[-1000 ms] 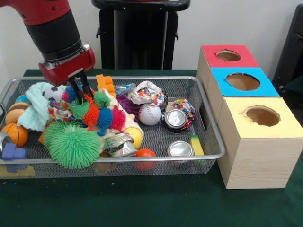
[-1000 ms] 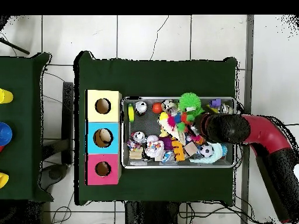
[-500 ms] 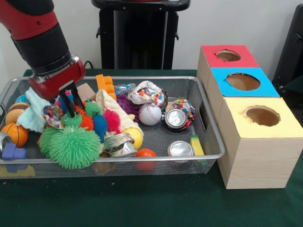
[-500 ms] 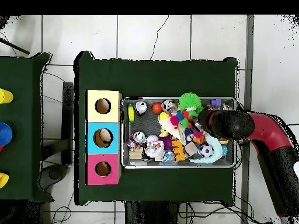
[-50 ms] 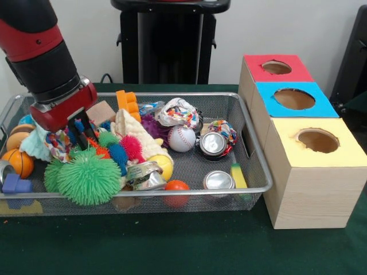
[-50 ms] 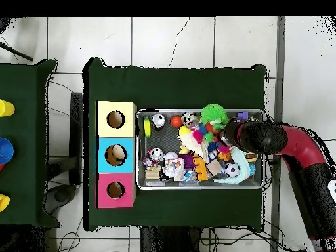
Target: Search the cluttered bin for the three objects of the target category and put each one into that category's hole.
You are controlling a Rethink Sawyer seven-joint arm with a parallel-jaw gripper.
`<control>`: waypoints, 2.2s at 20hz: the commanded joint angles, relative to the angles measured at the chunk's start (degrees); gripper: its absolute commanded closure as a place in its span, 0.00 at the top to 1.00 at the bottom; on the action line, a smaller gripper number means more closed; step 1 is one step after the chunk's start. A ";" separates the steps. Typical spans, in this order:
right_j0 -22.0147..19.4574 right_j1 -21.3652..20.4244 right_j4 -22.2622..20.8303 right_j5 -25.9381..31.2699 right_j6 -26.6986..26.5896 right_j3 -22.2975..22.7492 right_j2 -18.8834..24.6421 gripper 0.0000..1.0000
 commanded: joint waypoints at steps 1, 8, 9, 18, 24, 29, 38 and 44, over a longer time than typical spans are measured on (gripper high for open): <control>-1.89 2.69 -2.82 2.90 -17.04 -1.89 -0.65 0.00; -5.65 3.38 -5.25 -2.29 -17.44 3.89 -0.88 0.00; -6.11 3.46 -5.53 -3.02 -17.30 4.51 -0.79 0.00; -7.05 -3.24 -5.95 -6.45 -8.72 13.42 -0.06 0.00; -3.56 -9.99 -5.17 -8.76 -1.75 17.00 -0.60 0.00; 0.76 -14.10 -4.82 -12.10 6.64 20.47 -3.07 0.00; 7.37 -12.68 -4.10 -24.70 17.38 24.73 -10.56 0.00; 11.33 -11.35 0.29 -30.68 22.37 28.99 -16.35 0.00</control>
